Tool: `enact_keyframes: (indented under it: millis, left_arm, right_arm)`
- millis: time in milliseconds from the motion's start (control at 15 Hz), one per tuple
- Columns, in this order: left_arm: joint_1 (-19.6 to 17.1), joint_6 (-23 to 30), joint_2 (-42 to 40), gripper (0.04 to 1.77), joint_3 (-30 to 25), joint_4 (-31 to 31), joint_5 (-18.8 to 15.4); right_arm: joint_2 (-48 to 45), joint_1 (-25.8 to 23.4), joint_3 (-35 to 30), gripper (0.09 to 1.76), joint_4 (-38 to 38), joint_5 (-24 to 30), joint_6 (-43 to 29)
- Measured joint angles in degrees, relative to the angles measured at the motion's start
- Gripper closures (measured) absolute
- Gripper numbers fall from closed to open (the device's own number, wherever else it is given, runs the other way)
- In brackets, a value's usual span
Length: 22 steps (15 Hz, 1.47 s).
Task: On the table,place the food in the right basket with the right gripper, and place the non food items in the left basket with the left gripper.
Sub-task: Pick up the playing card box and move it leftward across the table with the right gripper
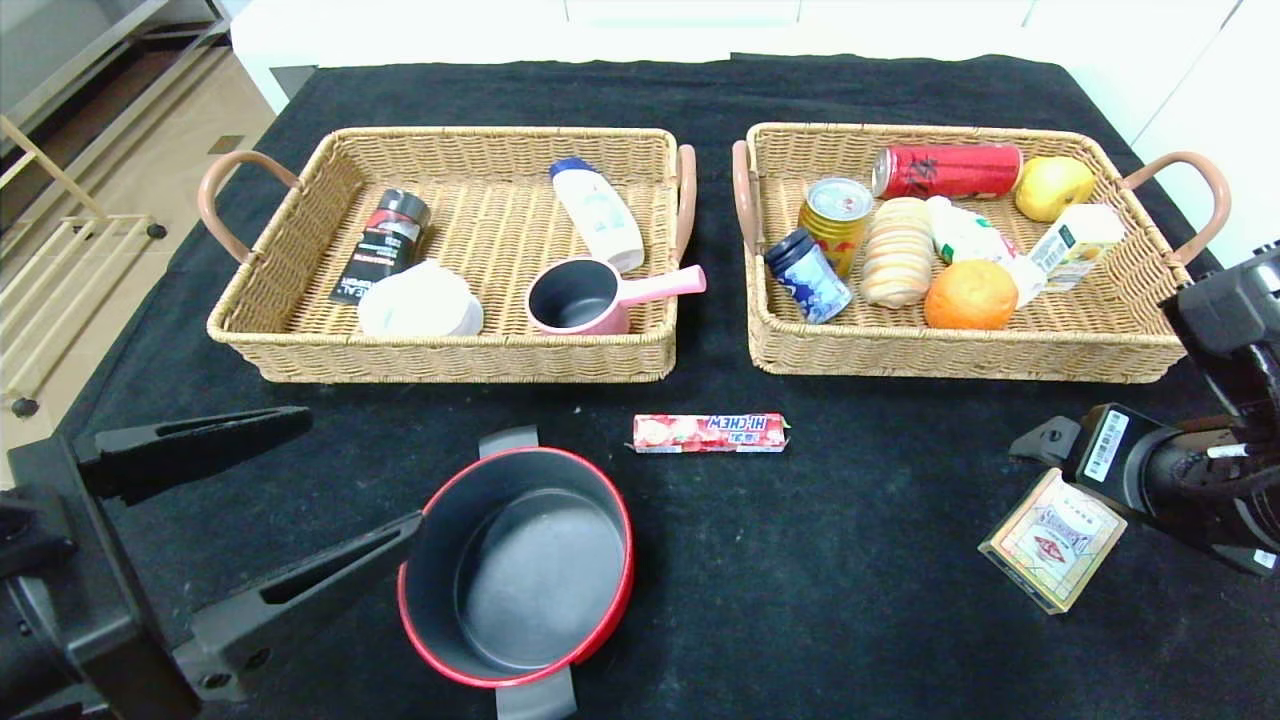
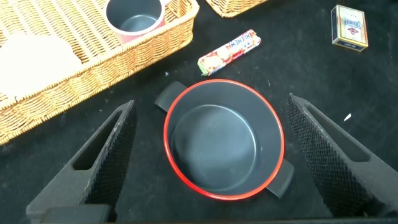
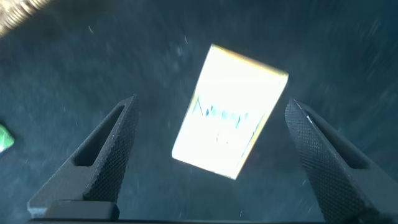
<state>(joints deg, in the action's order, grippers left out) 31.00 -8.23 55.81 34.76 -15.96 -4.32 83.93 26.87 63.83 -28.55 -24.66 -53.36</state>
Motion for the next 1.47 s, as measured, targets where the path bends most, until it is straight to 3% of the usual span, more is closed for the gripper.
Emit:
enact_keyframes:
  millis: [867, 1467]
  left_arm:
    - [0.6, 0.0, 0.2, 0.09, -0.4, 0.3, 0.0]
    - [0.6, 0.0, 0.3, 0.09, -0.6, 0.0, 0.0]
  right_arm:
    - [1.2, -4.7, -4.9, 0.15, 2.6, 11.0, -5.7]
    - [3.8, -6.4, -5.3, 0.14, 5.4, 11.7, -5.6]
